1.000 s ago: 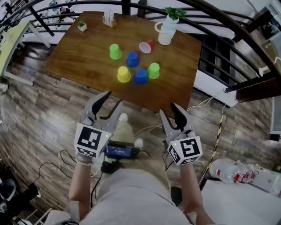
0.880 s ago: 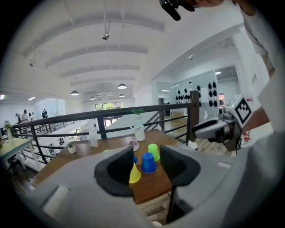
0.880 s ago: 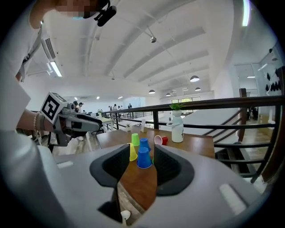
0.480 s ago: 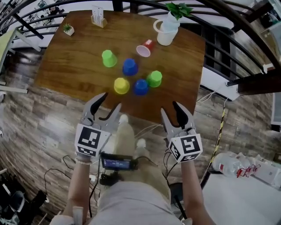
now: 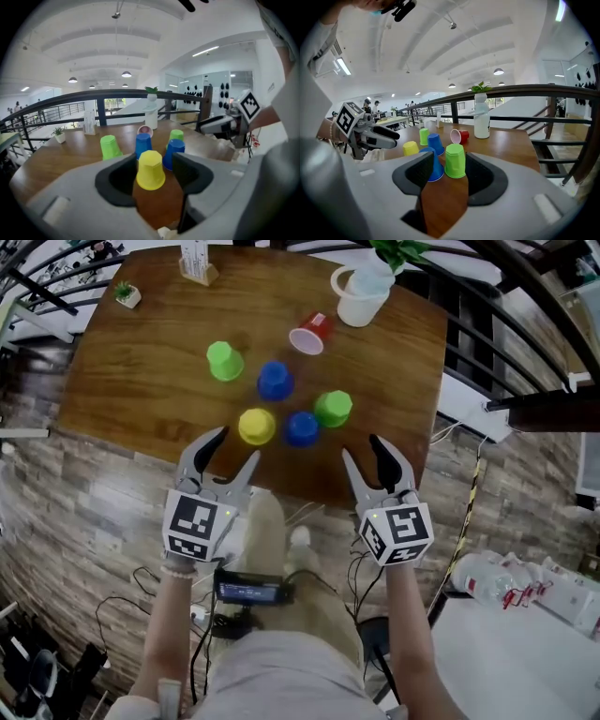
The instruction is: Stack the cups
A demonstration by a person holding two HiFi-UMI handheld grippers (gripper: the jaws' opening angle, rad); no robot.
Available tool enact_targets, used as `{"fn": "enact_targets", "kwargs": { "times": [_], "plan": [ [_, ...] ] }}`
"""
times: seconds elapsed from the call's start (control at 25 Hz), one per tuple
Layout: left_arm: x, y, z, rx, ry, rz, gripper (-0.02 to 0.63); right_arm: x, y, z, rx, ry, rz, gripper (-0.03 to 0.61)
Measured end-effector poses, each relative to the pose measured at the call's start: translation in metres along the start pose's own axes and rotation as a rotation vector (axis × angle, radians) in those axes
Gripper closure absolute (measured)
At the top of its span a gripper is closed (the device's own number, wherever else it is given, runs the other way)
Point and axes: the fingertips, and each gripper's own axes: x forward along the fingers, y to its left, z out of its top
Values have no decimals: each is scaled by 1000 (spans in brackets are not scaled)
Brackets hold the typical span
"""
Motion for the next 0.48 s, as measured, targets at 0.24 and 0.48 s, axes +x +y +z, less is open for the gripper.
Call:
{"fn": "enact_targets", "kwargs": {
  "times": [0.24,0.48],
  "plan": [
    [12,6,-8,26,20,-26,383,26,-12,-5,18,23,-11,367],
    [16,3,-9,38,21,-60,380,51,-18,-5,4,39,1,356]
  ]
}}
